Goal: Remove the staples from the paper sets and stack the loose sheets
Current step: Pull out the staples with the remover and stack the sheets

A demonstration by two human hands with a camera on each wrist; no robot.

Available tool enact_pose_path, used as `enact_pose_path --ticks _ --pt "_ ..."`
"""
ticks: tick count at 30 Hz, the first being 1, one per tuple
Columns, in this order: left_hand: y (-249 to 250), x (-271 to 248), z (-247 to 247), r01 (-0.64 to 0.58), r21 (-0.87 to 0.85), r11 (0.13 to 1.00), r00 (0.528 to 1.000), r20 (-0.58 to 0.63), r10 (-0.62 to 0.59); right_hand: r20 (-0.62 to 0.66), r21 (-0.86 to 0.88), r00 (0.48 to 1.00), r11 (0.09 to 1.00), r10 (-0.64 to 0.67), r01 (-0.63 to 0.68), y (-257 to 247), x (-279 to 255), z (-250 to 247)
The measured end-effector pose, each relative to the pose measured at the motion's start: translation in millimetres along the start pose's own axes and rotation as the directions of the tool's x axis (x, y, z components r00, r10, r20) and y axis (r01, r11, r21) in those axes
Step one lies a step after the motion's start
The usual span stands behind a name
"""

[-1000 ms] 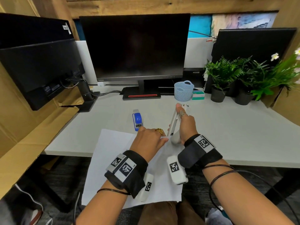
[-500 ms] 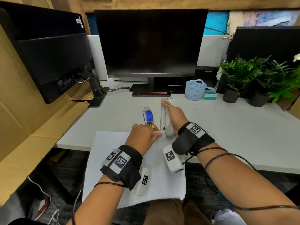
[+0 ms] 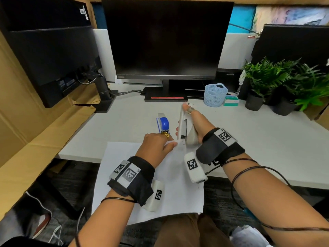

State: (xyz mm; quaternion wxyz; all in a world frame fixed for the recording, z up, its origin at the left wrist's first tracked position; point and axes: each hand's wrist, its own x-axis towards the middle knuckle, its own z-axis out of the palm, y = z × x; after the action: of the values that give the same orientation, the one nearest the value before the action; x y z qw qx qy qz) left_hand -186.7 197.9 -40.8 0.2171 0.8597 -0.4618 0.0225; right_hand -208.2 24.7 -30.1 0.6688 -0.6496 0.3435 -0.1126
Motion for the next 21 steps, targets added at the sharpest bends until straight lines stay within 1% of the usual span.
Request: enact_pose_path --ticks 3,6,8,10,12,15,16,17,19,20,21 --pt "7.7 -0.6 -3.7 0.036 -0.006 0.999 0.999 0.005 -0.036 -0.066 -0.067 0.993 0.993 -0.101 0.097 -2.4 -23.6 5.1" --pt "13.8 0.0 -7.0 0.047 0.009 0.999 0.999 0.019 -0.047 -0.084 -0.144 0.975 0.97 -0.207 0.194 -9.3 -51.8 9.9" --pt "16.3 0.2 -7.4 0.038 0.031 0.999 0.999 0.019 -0.038 -0.095 -0.191 0.954 0.946 -0.284 0.262 -8.7 -58.6 9.2" --pt "18.4 0.1 -7.9 0.031 0.031 0.999 0.999 0.015 -0.032 -0.101 -0.207 0.929 0.921 -0.355 0.329 -9.7 -68.0 9.3" --pt "18.9 -1.4 -5.9 0.036 0.011 0.999 0.999 0.018 -0.036 -0.107 -0.194 0.922 0.918 -0.371 0.346 -9.2 -73.6 10.4" --pt "16.4 -2.7 -1.5 0.035 -0.045 0.998 0.999 0.026 -0.034 -0.115 -0.209 0.924 0.918 -0.365 0.336 -6.1 -77.0 11.5" --pt "15.2 -2.3 -1.1 0.038 -0.056 0.998 0.999 0.032 -0.036 -0.097 -0.214 0.927 0.917 -0.363 0.336 -6.2 -74.9 11.8" --pt "13.1 -2.2 -0.4 0.041 -0.065 0.997 0.999 0.039 -0.038 -0.065 -0.219 0.941 0.925 -0.332 0.311 -6.5 -70.8 11.7" --pt "7.3 0.1 0.3 0.033 -0.083 0.996 0.999 0.041 -0.03 0.031 -0.214 0.984 0.96 -0.178 0.18 -8.8 -54.7 9.0" --pt "3.4 1.4 1.3 0.032 -0.089 0.996 0.999 0.04 -0.029 0.091 -0.177 0.992 0.979 -0.087 0.102 -12.7 -47.9 7.1" --pt "-0.5 2.2 2.1 0.037 -0.101 0.994 0.999 0.035 -0.034 0.143 -0.14 0.99 0.99 -0.013 0.033 -15.9 -37.6 4.5"
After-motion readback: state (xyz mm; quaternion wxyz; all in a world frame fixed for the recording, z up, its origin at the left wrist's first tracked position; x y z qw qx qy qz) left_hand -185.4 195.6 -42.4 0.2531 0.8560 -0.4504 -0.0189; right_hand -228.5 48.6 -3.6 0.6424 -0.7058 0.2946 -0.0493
